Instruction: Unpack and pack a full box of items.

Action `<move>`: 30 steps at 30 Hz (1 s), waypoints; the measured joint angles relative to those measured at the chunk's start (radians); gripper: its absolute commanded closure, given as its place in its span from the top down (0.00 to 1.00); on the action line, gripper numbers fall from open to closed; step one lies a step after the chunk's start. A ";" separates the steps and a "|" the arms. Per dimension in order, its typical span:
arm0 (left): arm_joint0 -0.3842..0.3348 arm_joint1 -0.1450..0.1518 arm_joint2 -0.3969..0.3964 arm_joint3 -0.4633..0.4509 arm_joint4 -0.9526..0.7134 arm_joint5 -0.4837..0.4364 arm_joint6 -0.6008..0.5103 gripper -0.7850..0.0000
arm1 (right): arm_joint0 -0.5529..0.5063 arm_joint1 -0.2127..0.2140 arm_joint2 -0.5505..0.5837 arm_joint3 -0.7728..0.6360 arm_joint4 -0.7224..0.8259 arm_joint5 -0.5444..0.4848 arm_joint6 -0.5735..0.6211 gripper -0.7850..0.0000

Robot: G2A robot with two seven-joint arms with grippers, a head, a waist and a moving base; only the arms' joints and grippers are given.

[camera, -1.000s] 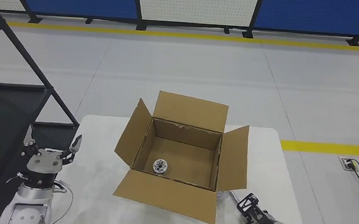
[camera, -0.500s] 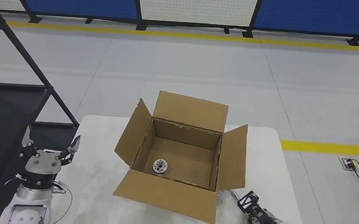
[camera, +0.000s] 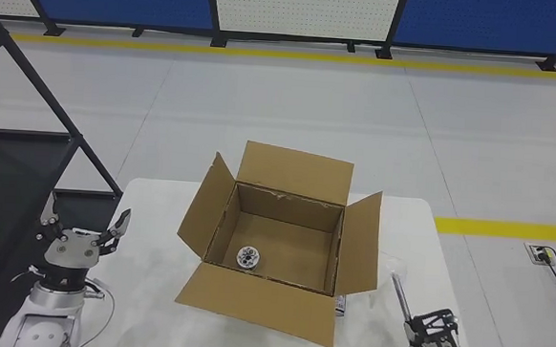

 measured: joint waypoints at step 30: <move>-0.002 0.001 0.008 -0.006 0.013 0.003 0.007 1.00 | -0.009 -0.034 0.042 0.022 0.125 0.196 0.028 0.00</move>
